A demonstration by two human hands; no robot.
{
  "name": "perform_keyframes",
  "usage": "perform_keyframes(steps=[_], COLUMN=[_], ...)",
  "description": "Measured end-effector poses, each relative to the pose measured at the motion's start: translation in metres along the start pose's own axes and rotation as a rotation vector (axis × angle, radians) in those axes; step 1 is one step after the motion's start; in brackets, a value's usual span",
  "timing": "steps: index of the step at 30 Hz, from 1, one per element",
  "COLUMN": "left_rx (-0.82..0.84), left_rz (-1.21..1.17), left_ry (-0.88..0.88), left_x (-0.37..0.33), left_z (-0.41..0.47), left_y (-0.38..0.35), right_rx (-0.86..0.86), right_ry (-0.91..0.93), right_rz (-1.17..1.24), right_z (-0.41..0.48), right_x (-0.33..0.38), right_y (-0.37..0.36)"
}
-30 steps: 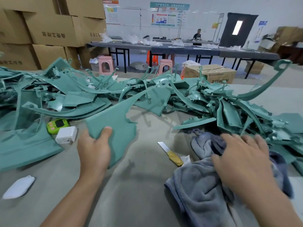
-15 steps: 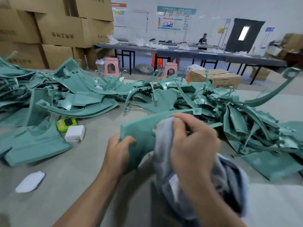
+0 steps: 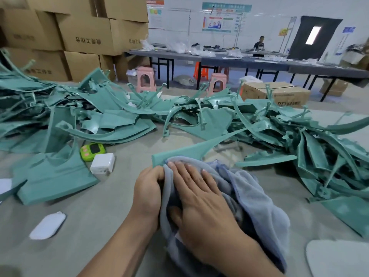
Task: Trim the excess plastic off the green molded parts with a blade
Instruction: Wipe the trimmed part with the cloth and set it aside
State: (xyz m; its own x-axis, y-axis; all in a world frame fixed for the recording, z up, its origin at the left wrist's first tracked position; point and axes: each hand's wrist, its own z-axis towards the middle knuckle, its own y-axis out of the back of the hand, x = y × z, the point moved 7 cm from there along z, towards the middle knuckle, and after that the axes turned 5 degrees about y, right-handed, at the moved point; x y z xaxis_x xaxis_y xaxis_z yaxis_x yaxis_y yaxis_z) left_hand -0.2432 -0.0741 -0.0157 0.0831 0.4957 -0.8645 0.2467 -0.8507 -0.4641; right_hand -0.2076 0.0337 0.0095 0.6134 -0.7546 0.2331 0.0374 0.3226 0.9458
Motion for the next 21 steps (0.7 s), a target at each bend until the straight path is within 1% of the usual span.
perform_keyframes(steps=[3,4,5,7,8,10,14,19,21], left_rx=[0.097,0.081,0.031,-0.136,-0.157,-0.121,-0.054,0.013,0.027], left_rz=[-0.095,-0.094,-0.054,0.112,0.157,0.185,0.17,0.181,0.2], left_ry=[0.047,0.039,-0.015,-0.204,-0.278,-0.324,-0.328,-0.369,-0.395], left_x=[0.005,0.006,0.002,-0.013,-0.021,-0.025,-0.021,-0.023,-0.026], left_z=[0.002,0.002,0.0,-0.011,-0.018,-0.026,-0.032,-0.037,-0.039], left_y=[-0.001,0.0,0.001,0.005,0.001,-0.009,-0.014,-0.021,-0.023], right_rx=[-0.069,-0.093,-0.115,-0.148,-0.159,-0.194,-0.312,-0.371,-0.439], right_ry=[-0.02,-0.035,-0.06,-0.123,-0.156,-0.21,-0.314,-0.383,-0.429], right_rz=[-0.072,-0.074,-0.07,-0.06,-0.061,-0.046,0.0,-0.062,-0.054], right_z=[0.01,0.014,0.018,0.025,0.028,0.031,0.031,0.036,0.035], right_x=[-0.005,-0.008,-0.011,-0.022,-0.029,-0.039,-0.063,-0.085,-0.09], right_y=[0.004,0.006,0.009,0.016,0.019,0.027,0.039,0.052,0.056])
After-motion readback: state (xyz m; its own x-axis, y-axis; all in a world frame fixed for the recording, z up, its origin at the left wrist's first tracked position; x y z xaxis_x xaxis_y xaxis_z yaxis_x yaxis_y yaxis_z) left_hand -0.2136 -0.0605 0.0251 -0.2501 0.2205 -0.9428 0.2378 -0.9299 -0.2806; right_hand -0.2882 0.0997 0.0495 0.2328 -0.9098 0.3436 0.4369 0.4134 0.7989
